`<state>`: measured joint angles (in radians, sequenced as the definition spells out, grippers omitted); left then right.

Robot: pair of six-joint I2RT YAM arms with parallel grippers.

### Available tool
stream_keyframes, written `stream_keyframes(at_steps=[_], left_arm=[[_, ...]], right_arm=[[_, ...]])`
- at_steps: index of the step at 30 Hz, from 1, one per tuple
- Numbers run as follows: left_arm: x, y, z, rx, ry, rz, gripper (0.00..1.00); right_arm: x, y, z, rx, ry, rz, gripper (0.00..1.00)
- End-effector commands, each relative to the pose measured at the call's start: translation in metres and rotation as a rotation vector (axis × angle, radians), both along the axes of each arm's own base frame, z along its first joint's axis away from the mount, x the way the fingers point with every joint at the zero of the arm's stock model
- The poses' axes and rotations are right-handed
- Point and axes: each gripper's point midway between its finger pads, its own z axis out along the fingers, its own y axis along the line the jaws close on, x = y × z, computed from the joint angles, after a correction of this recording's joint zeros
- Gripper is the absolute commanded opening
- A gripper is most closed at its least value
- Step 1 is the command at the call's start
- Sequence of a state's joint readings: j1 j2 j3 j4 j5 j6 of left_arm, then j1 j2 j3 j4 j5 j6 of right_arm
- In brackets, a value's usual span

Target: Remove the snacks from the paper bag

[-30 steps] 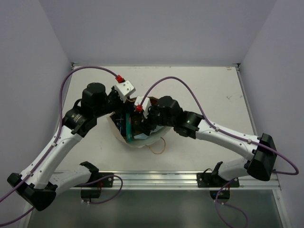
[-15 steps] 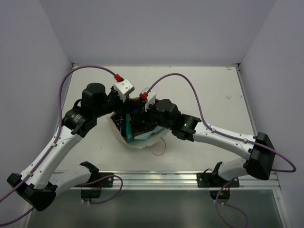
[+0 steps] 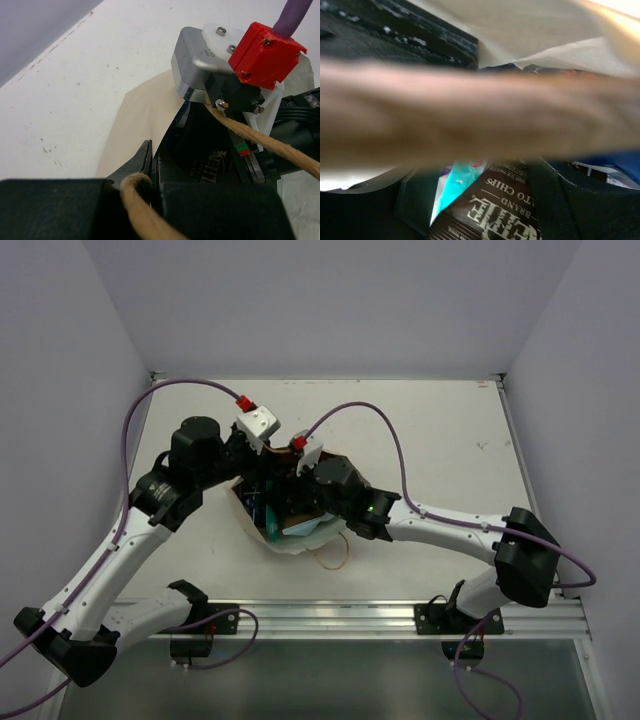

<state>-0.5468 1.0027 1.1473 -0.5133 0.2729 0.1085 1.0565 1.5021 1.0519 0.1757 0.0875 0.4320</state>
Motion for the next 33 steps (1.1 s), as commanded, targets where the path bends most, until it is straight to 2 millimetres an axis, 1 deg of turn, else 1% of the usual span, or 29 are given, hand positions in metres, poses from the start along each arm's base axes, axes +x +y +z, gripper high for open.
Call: stream_keyframes(at_steps=[1, 4, 5, 9, 11, 12, 13, 14, 15, 16, 17, 18, 19, 21, 24, 25, 27, 28, 30, 31, 33], left_arm=[[0.000, -0.006, 0.018, -0.068, -0.028, 0.003, 0.00], [0.001, -0.008, 0.018, -0.078, -0.018, 0.006, 0.00], [0.001, -0.008, 0.018, -0.077, -0.018, 0.008, 0.00], [0.003, -0.007, 0.017, -0.077, -0.013, 0.023, 0.00], [0.005, -0.005, 0.018, -0.075, -0.018, 0.036, 0.00], [0.006, -0.004, 0.017, -0.072, -0.019, 0.045, 0.00], [0.006, -0.003, 0.017, -0.072, -0.019, 0.050, 0.00], [0.007, -0.003, 0.016, -0.071, -0.017, 0.052, 0.00], [0.008, -0.002, 0.016, -0.070, -0.016, 0.060, 0.00], [0.008, -0.001, 0.015, -0.068, -0.015, 0.064, 0.00], [0.008, -0.001, 0.014, -0.065, -0.014, 0.067, 0.00], [0.010, 0.000, 0.014, -0.064, -0.015, 0.074, 0.00], [0.010, 0.000, 0.014, -0.063, -0.015, 0.074, 0.00], [0.011, 0.000, 0.013, -0.061, -0.015, 0.080, 0.00], [0.012, 0.002, 0.013, -0.056, -0.019, 0.094, 0.00], [0.013, 0.003, 0.013, -0.055, -0.020, 0.097, 0.00], [0.014, 0.004, 0.012, -0.049, -0.023, 0.104, 0.00], [0.014, 0.005, 0.010, -0.044, -0.022, 0.105, 0.00], [0.014, 0.005, 0.008, -0.035, -0.024, 0.104, 0.00], [0.014, 0.006, 0.007, -0.032, -0.025, 0.104, 0.00], [0.015, 0.008, 0.004, -0.019, -0.026, 0.113, 0.00]], right_arm=[[0.005, 0.009, 0.013, 0.077, -0.019, -0.032, 0.70], [0.009, 0.012, 0.007, 0.063, -0.016, -0.039, 0.69], [0.010, 0.013, 0.001, 0.050, -0.009, -0.043, 0.69], [0.012, 0.016, -0.008, 0.034, 0.000, -0.049, 0.66], [0.011, 0.014, -0.012, 0.030, 0.004, -0.050, 0.61], [0.010, 0.012, -0.007, 0.038, -0.002, -0.049, 0.58], [0.009, 0.010, -0.008, 0.036, -0.007, -0.046, 0.50], [0.008, 0.007, -0.005, 0.040, -0.014, -0.046, 0.46], [0.007, 0.004, 0.004, 0.053, -0.031, -0.044, 0.41], [0.005, 0.001, 0.005, 0.052, -0.034, -0.043, 0.33], [0.005, -0.002, 0.009, 0.057, -0.041, -0.047, 0.29], [0.003, -0.006, 0.020, 0.076, -0.058, -0.045, 0.25], [0.001, -0.009, 0.022, 0.079, -0.065, -0.046, 0.18], [-0.002, -0.017, 0.035, 0.096, -0.085, -0.044, 0.10], [-0.007, -0.025, 0.050, 0.107, -0.109, -0.034, 0.00], [-0.010, -0.030, 0.062, 0.125, -0.125, -0.032, 0.00], [-0.014, -0.035, 0.074, 0.133, -0.143, -0.019, 0.00], [-0.017, -0.039, 0.085, 0.150, -0.156, -0.016, 0.00], [-0.020, -0.045, 0.097, 0.150, -0.169, -0.011, 0.00], [-0.023, -0.049, 0.106, 0.162, -0.179, -0.009, 0.00], [-0.026, -0.056, 0.115, 0.160, -0.186, -0.013, 0.00]])
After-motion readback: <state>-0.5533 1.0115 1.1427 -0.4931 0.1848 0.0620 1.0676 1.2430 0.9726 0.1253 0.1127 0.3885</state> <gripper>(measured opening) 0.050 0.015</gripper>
